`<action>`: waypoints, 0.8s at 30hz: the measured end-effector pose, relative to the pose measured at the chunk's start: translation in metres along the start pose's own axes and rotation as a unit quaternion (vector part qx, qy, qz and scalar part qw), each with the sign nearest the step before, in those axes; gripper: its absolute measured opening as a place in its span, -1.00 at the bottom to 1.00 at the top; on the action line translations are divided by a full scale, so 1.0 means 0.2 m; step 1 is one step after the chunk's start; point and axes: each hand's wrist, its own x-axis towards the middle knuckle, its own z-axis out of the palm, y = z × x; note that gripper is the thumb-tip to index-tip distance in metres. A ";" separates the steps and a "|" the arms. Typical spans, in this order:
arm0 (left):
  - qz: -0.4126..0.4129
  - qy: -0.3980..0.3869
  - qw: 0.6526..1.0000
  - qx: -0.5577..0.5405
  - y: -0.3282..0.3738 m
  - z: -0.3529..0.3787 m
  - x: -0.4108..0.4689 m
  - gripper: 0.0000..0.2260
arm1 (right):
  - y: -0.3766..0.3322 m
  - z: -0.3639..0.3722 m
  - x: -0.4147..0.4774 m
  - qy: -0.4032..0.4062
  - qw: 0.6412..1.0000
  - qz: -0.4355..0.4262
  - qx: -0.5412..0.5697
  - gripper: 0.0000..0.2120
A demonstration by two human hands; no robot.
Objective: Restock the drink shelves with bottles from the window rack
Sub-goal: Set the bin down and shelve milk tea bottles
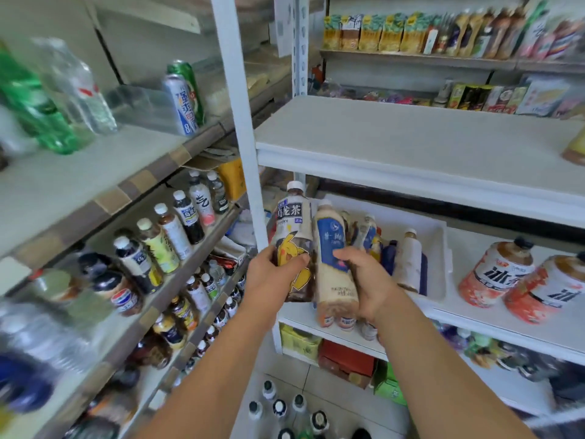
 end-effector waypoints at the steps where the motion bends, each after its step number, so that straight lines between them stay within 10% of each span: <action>1: 0.010 0.008 1.000 -0.004 0.01 -0.09 -0.07 -0.75 | 0.04 0.08 -0.01 -0.002 1.000 -0.013 -0.011 -0.86; 11: 0.120 0.239 0.963 -0.007 0.28 -0.97 -0.75 -0.73 | 0.30 1.07 -0.21 -0.185 0.931 -0.187 -0.254 -0.55; 24: 0.121 0.482 0.866 -0.056 0.28 -1.27 -1.55 -0.68 | 0.52 1.47 -0.47 -0.371 0.865 -0.120 -0.314 -0.60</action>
